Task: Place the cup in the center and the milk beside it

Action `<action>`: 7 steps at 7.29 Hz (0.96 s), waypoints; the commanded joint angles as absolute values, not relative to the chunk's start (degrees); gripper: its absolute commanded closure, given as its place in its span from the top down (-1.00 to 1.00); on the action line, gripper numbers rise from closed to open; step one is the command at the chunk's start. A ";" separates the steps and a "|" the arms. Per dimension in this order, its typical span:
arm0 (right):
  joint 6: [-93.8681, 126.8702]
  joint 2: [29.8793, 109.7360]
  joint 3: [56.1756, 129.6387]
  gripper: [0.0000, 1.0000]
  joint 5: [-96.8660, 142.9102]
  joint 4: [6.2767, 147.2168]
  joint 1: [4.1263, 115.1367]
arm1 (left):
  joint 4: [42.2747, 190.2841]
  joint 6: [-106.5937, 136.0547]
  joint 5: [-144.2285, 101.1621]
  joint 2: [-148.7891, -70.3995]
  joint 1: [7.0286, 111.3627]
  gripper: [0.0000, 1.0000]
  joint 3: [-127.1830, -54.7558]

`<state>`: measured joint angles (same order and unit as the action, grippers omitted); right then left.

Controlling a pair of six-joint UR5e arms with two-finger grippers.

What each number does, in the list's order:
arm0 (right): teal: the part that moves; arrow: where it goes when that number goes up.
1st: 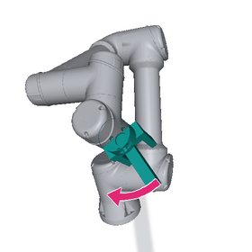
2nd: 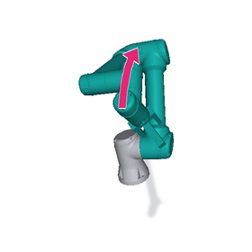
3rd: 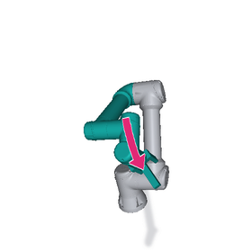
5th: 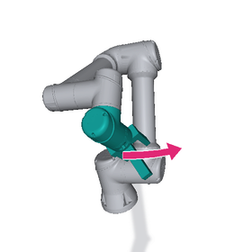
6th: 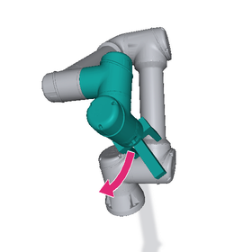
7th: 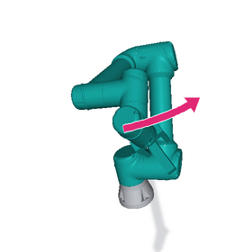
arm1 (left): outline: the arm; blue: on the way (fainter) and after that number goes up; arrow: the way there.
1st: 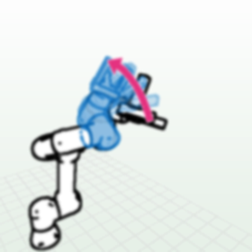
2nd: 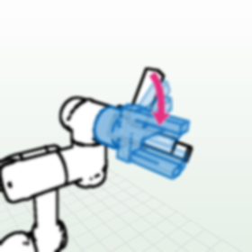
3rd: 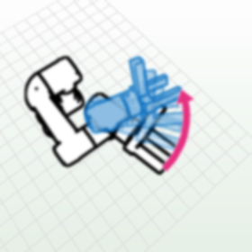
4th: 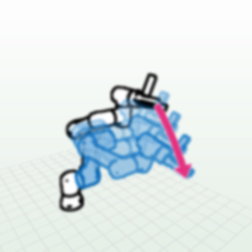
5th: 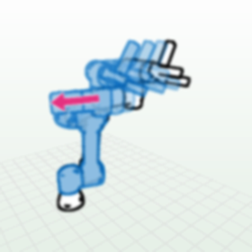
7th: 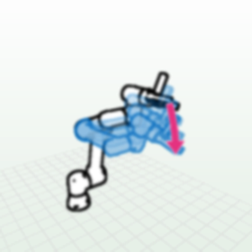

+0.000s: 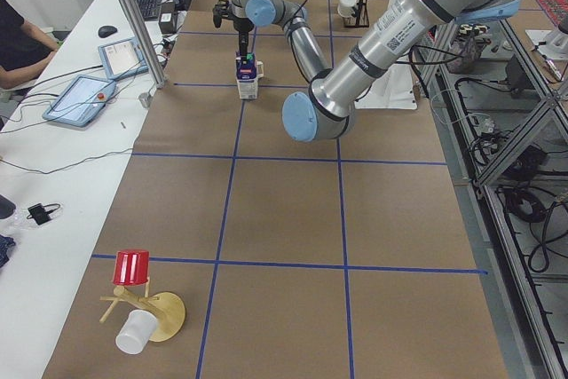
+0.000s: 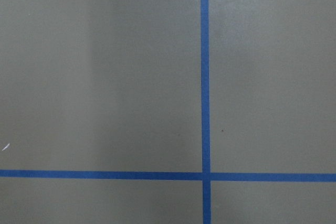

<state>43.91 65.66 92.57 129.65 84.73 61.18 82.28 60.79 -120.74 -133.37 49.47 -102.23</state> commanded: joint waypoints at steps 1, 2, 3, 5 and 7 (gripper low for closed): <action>41.51 69.51 92.12 1.00 125.80 81.68 62.48 | 82.17 53.22 -120.94 -118.46 55.61 0.96 -112.30; 39.31 71.17 92.28 1.00 125.95 81.39 64.49 | 81.66 47.34 -122.16 -114.91 60.25 0.96 -111.63; 32.67 72.76 92.02 1.00 125.95 82.08 66.43 | 84.35 38.24 -123.04 -106.96 62.90 0.96 -112.49; 26.99 75.58 89.06 1.00 130.22 82.18 73.44 | 90.50 15.21 -123.48 -96.80 74.73 0.96 -104.38; 21.40 79.42 87.89 1.00 136.13 82.27 79.69 | 93.68 12.92 -132.41 -95.89 81.62 0.96 -92.26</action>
<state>25.43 76.70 88.43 133.27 82.24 75.80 91.56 15.60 -127.71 -96.96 76.81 -99.53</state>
